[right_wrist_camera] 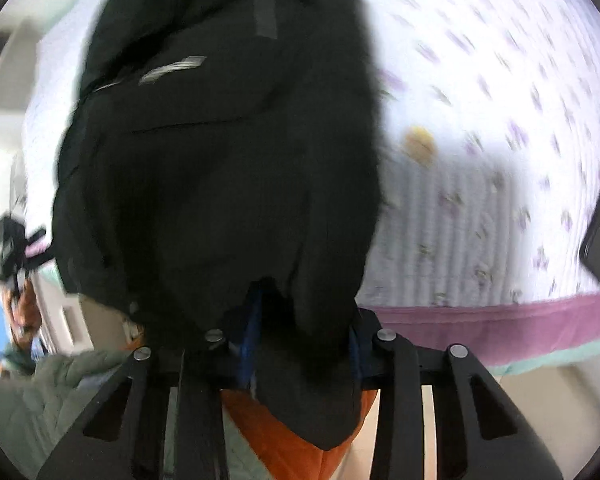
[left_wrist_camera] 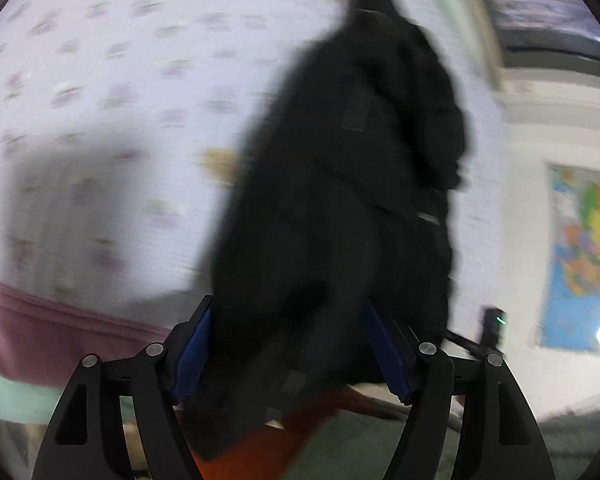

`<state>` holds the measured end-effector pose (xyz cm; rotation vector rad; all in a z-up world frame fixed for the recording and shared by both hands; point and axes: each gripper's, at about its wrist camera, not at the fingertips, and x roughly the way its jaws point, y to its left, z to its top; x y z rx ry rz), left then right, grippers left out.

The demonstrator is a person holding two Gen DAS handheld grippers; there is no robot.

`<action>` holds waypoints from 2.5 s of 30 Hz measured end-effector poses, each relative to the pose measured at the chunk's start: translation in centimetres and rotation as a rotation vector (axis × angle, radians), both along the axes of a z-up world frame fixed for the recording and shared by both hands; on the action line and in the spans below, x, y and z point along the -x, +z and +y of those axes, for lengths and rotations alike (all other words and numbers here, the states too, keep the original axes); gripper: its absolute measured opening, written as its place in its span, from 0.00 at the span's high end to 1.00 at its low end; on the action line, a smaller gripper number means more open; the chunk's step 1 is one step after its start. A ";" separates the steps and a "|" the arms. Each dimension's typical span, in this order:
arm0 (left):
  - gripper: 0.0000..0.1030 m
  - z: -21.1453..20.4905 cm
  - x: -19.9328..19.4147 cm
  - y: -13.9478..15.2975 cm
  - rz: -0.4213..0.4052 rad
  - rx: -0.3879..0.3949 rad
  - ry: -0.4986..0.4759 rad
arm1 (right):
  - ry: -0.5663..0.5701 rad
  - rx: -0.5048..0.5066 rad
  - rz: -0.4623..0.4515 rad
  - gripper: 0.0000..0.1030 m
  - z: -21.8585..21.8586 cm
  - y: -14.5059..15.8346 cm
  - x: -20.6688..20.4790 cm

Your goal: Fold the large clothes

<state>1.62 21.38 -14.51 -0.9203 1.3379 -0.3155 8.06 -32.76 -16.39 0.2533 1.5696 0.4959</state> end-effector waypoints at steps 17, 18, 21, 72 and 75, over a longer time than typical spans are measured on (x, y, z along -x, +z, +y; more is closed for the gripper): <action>0.50 -3.4 1.6 -3.8 0.095 -0.008 -0.034 | -0.007 -0.038 0.197 0.64 1.1 -5.2 3.9; 0.64 -3.6 1.3 -3.3 0.080 -0.007 -0.026 | -0.014 -0.058 0.166 0.80 1.2 -4.4 3.8; 0.85 -3.6 0.2 -1.1 0.008 -0.003 -0.012 | 0.004 -0.055 0.045 0.87 1.4 -0.7 2.6; 0.80 -0.3 -44.3 -1.7 -0.100 -0.137 0.109 | -0.311 -0.071 -0.071 0.77 2.7 -1.8 -42.5; 0.74 -0.2 -43.1 1.5 -0.168 -0.149 0.053 | -0.299 -0.126 -0.061 0.65 1.7 0.2 -42.1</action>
